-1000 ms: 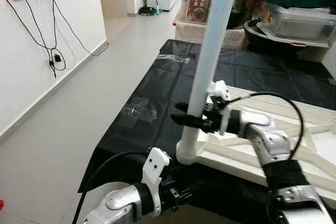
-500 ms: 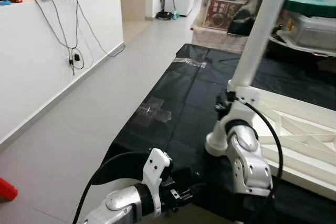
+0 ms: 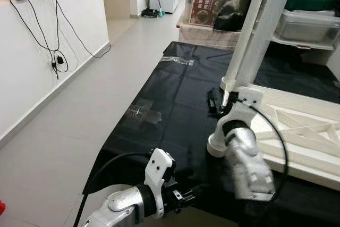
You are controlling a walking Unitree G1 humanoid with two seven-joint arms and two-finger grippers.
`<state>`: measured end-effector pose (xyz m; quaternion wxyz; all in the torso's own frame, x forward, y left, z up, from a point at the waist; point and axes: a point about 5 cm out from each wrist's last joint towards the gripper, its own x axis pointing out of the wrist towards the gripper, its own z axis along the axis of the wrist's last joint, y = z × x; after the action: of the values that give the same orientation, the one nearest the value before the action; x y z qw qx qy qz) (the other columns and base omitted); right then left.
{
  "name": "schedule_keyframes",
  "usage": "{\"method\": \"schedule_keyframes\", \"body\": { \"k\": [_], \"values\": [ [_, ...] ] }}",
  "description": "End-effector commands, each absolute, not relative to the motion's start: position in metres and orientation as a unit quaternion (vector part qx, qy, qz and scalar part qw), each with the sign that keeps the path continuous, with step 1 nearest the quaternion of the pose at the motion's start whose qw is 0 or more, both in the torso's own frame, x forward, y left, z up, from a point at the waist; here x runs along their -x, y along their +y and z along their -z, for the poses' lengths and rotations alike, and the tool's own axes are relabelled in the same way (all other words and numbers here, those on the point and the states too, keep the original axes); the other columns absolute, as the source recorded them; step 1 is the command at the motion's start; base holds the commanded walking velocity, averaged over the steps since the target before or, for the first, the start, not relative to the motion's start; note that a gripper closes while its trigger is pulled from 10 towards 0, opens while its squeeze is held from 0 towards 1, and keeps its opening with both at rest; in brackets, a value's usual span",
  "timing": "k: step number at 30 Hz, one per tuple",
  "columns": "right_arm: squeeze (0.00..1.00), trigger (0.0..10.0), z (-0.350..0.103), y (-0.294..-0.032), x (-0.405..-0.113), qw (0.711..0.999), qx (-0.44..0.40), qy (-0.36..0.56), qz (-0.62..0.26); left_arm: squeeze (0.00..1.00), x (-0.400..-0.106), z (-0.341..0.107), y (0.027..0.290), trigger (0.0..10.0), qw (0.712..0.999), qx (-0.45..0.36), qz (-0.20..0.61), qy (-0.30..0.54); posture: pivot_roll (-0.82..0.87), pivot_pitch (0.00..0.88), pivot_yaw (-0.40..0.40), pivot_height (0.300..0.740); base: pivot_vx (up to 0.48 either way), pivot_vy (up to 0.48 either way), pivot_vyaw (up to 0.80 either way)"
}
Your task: Building children table
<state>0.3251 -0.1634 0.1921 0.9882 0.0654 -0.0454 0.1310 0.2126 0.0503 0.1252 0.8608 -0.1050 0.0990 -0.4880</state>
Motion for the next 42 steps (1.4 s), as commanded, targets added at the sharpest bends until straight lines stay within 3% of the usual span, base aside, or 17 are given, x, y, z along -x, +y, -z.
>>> {"method": "schedule_keyframes", "body": {
  "k": [1,4,8,12,19,20,21,26,28,29,31,32,35,36,37,39,42],
  "values": [
    [0.00,10.0,-0.202,-0.172,-0.324,0.956,-0.062,-0.029,-0.284,0.00,-0.215,-0.122,0.050,10.0,0.862,0.102,0.486,0.104,0.20,0.003,-0.090,0.740,0.000,0.000,0.00],
    [0.00,10.0,-0.205,-0.184,-0.324,0.919,-0.023,-0.003,-0.394,0.00,-0.215,-0.122,0.049,10.0,0.862,0.102,0.486,0.104,0.20,0.002,-0.091,0.740,0.000,0.000,0.00],
    [0.00,10.0,-0.207,-0.185,-0.323,0.900,-0.013,0.004,-0.437,0.00,-0.216,-0.122,0.049,10.0,0.862,0.101,0.487,0.104,0.21,0.001,-0.094,0.740,0.000,0.000,0.00],
    [0.00,10.0,-0.221,-0.171,-0.338,0.838,-0.048,0.003,-0.543,0.00,-0.215,-0.122,0.050,10.0,0.863,0.098,0.485,0.102,0.22,0.000,-0.098,0.740,0.000,0.000,0.00],
    [0.00,10.0,-0.218,-0.154,-0.337,0.794,-0.040,0.023,-0.606,0.00,-0.213,-0.122,0.050,10.0,0.864,0.098,0.483,0.102,0.25,0.004,-0.106,0.740,0.000,0.000,0.00],
    [0.00,1.7,-0.212,-0.148,-0.337,0.784,-0.030,0.038,-0.619,0.00,-0.213,-0.123,0.051,10.0,0.864,0.098,0.482,0.102,0.25,0.009,-0.108,0.740,0.000,0.000,0.00],
    [0.00,0.0,-0.206,-0.144,-0.335,0.773,-0.020,0.051,-0.631,0.00,-0.213,-0.123,0.051,10.0,0.864,0.098,0.482,0.103,0.25,0.009,-0.108,0.740,0.000,0.000,0.00],
    [0.00,0.0,-0.192,-0.136,-0.327,0.767,-0.014,0.049,-0.639,0.00,-0.212,-0.123,0.050,10.0,0.864,0.100,0.482,0.103,0.25,0.010,-0.109,0.740,0.000,0.000,0.00],
    [0.00,0.0,-0.192,-0.135,-0.334,0.825,-0.013,0.002,-0.565,0.00,-0.212,-0.122,0.049,10.0,0.863,0.102,0.483,0.104,0.24,0.006,-0.107,0.740,0.000,0.000,0.00],
    [0.00,0.0,-0.192,-0.135,-0.334,0.825,-0.013,0.002,-0.565,0.00,-0.212,-0.122,0.049,10.0,0.863,0.102,0.483,0.104,0.24,0.006,-0.107,0.740,0.000,0.000,0.00],
    [0.00,0.0,-0.198,-0.143,-0.355,0.929,-0.027,-0.030,-0.368,0.00,-0.211,-0.122,0.049,10.0,0.862,0.104,0.484,0.105,0.22,0.000,-0.104,0.740,0.000,0.000,0.00],
    [0.00,0.0,-0.201,-0.148,-0.360,0.953,-0.032,-0.039,-0.299,0.00,-0.211,-0.121,0.049,10.0,0.862,0.104,0.485,0.105,0.22,0.000,-0.104,0.740,0.000,0.000,0.00],
    [0.00,0.0,-0.202,-0.152,-0.362,0.965,-0.035,-0.045,-0.257,0.00,-0.211,-0.121,0.049,10.0,0.862,0.104,0.485,0.105,0.22,0.000,-0.104,0.740,0.000,0.000,0.00],
    [0.00,0.0,-0.202,-0.159,-0.361,0.983,-0.048,-0.044,-0.172,0.00,-0.211,-0.121,0.049,10.0,0.862,0.105,0.485,0.106,0.21,0.000,-0.098,0.740,0.000,0.000,0.00],
    [0.00,0.0,-0.202,-0.159,-0.361,0.983,-0.048,-0.044,-0.172,0.00,-0.211,-0.121,0.049,10.0,0.862,0.105,0.485,0.106,0.21,0.000,-0.098,0.740,0.000,0.000,0.00],
    [0.00,0.0,-0.195,-0.179,-0.345,0.998,-0.037,-0.033,0.032,0.00,-0.211,-0.120,0.049,10.0,0.859,0.106,0.489,0.108,0.20,0.000,-0.093,0.740,0.000,0.000,0.00],
    [0.00,0.0,-0.192,-0.184,-0.336,0.994,-0.030,-0.031,0.097,0.00,-0.211,-0.120,0.049,10.0,0.858,0.106,0.491,0.109,0.20,0.000,-0.093,0.740,0.000,0.000,0.00]
  ]
}}
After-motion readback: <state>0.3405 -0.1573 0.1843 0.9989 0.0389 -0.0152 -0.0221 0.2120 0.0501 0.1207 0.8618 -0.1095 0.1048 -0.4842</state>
